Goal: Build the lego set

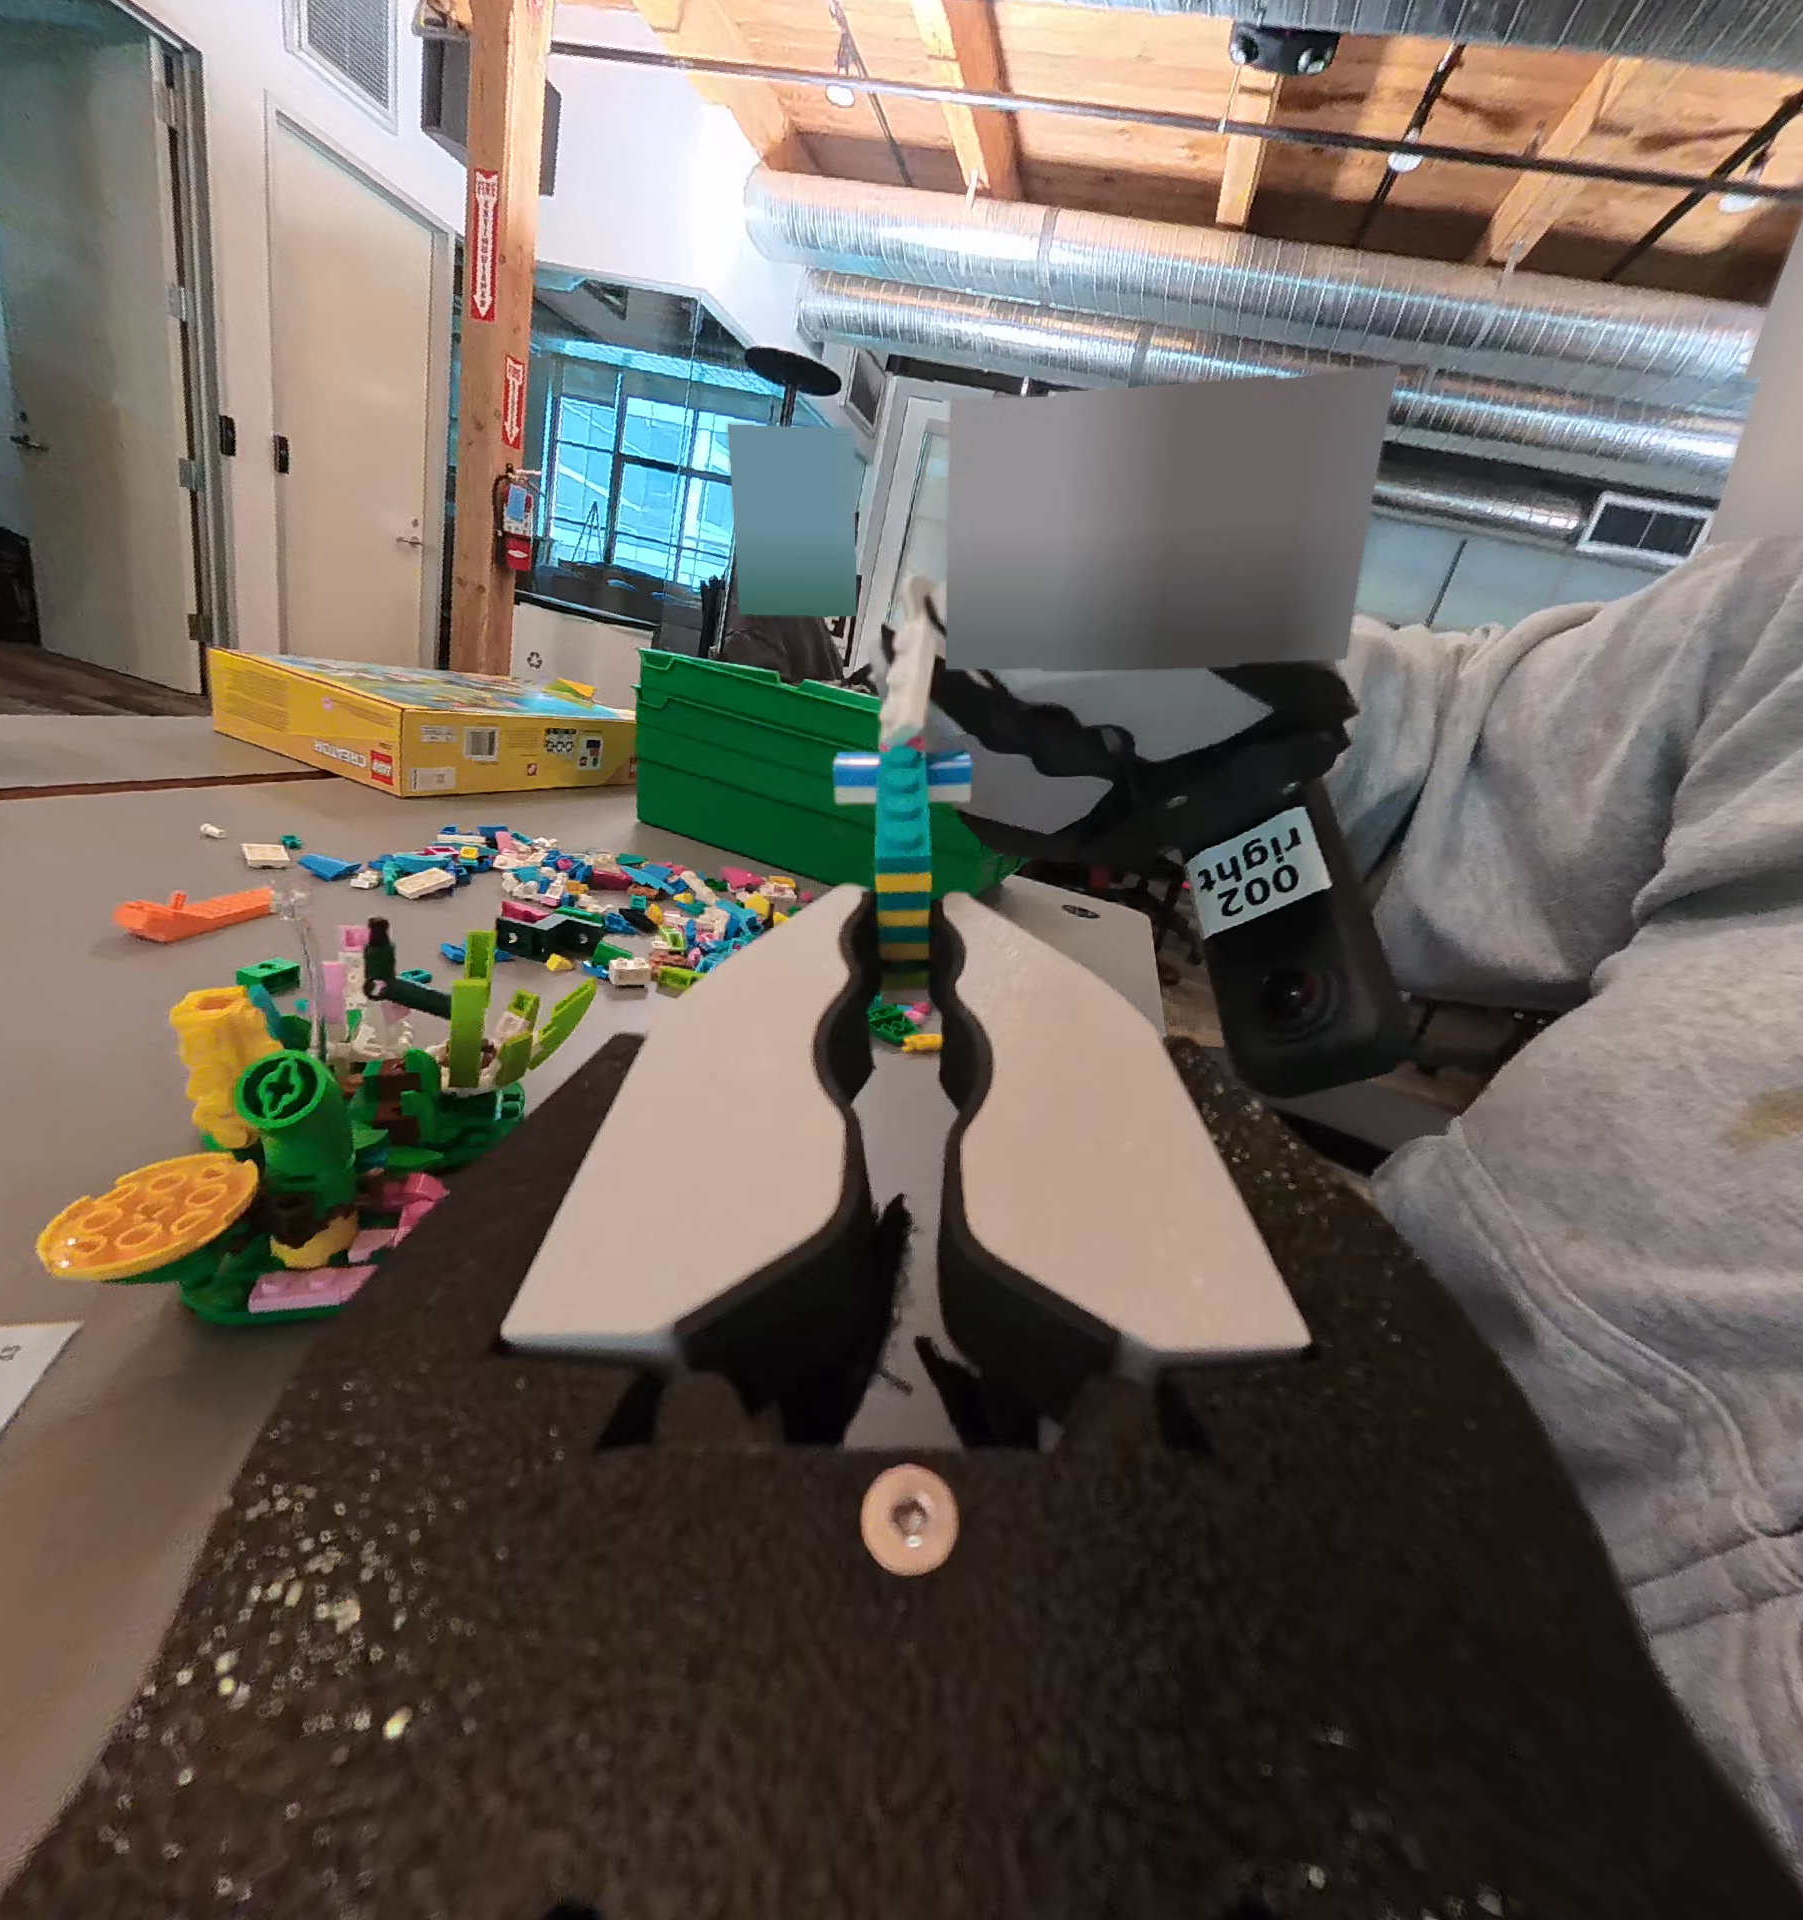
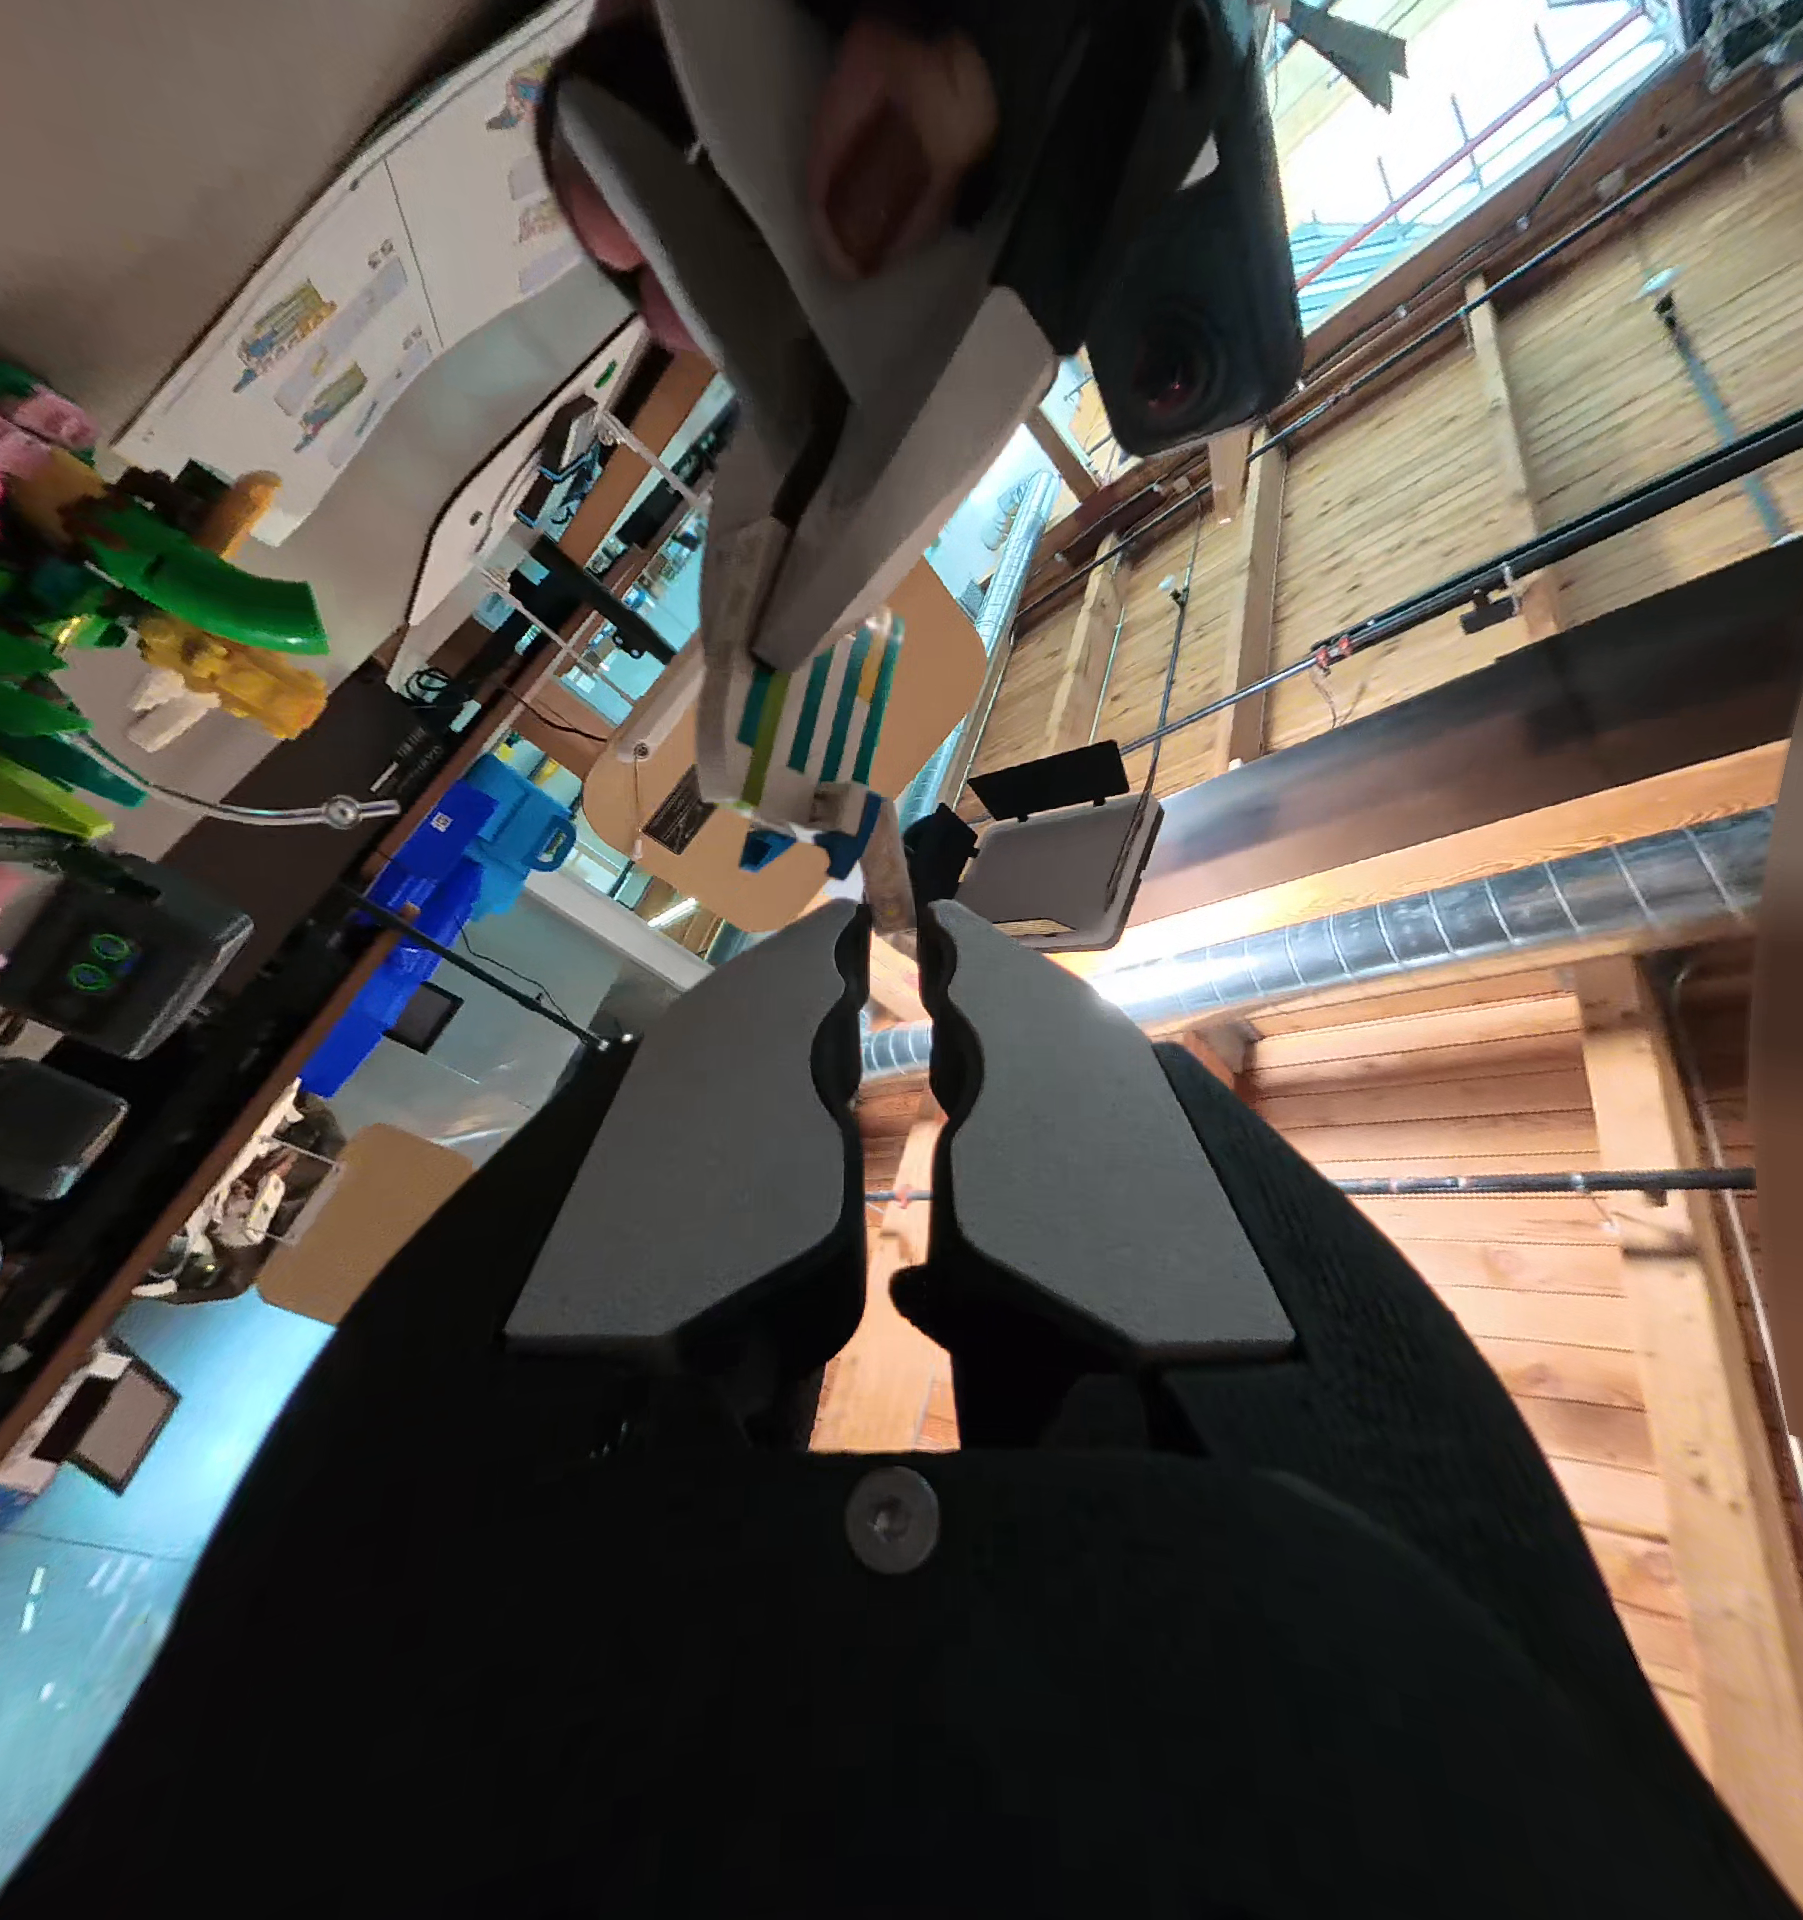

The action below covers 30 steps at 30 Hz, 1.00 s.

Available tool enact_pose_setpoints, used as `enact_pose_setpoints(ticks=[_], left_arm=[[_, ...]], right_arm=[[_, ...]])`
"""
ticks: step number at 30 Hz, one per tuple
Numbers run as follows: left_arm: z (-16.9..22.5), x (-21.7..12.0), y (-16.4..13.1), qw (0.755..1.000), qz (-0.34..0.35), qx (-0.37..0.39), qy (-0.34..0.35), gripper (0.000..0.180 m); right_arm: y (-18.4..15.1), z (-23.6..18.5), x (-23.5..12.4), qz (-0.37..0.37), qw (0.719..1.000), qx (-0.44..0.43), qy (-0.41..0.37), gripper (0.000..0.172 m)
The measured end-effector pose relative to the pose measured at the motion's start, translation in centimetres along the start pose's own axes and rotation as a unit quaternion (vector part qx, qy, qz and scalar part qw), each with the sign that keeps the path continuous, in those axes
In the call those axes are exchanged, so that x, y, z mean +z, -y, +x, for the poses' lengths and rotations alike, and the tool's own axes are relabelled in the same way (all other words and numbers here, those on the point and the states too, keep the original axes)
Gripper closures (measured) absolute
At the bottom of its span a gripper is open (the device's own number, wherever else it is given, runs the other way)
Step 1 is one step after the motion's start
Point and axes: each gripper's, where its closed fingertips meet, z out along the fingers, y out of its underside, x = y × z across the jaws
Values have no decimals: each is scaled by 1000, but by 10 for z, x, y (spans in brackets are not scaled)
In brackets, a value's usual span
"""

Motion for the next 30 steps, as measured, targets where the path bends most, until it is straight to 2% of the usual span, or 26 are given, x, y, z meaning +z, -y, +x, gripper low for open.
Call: enact_pose_setpoints(ticks=[7,10,12,16,19,30], left_arm=[[-3,-2,3,1000,11,-14,3,172],[-15,-6,7,998,28,-12,51,172],[-25,-12,12,995,42,0,93,172],[-30,-16,14,991,45,21,127,172],[-29,-14,13,991,40,25,125,172],[-26,-14,12,993,37,25,113,172]], right_arm=[[5,-7,-6,10,1000,-25,-1,165],[-7,-16,-10,-9,1000,0,23,166],[-9,-41,-16,-1,997,-2,71,166],[21,-104,-41,94,976,-74,182,165],[44,-125,-56,157,955,-83,236,165],[90,-130,-73,277,920,-125,246,166]])
